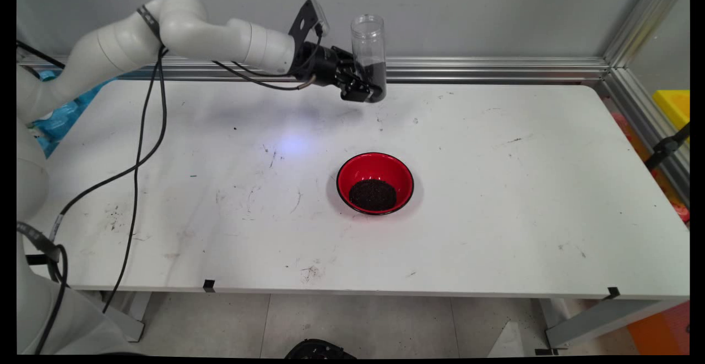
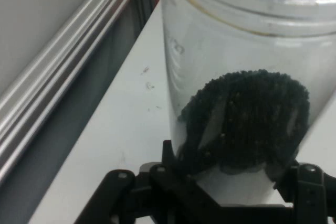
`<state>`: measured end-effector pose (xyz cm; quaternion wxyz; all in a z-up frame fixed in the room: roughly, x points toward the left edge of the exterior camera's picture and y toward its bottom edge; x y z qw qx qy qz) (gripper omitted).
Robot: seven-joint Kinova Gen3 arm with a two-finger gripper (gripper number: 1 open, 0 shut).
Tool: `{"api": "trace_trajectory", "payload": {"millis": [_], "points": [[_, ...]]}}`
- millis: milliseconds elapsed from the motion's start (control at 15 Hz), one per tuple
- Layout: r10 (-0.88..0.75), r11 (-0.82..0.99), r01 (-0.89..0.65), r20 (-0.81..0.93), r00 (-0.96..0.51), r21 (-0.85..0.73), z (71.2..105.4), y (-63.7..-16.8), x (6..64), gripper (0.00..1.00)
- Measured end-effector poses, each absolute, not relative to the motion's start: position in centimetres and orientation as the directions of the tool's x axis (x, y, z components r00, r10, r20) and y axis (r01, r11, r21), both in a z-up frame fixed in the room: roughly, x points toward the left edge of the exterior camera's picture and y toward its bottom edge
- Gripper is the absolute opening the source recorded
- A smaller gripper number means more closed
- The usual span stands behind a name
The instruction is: Place the picked object on the table
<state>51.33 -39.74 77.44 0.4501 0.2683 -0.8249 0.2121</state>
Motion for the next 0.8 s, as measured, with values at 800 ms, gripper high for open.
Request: {"api": "trace_trajectory", "payload": {"millis": [800], "points": [[-0.289, 0.777, -0.627, 0.852, -0.437, -0.059, 71.3, -39.7, 51.0, 0.0]]}}
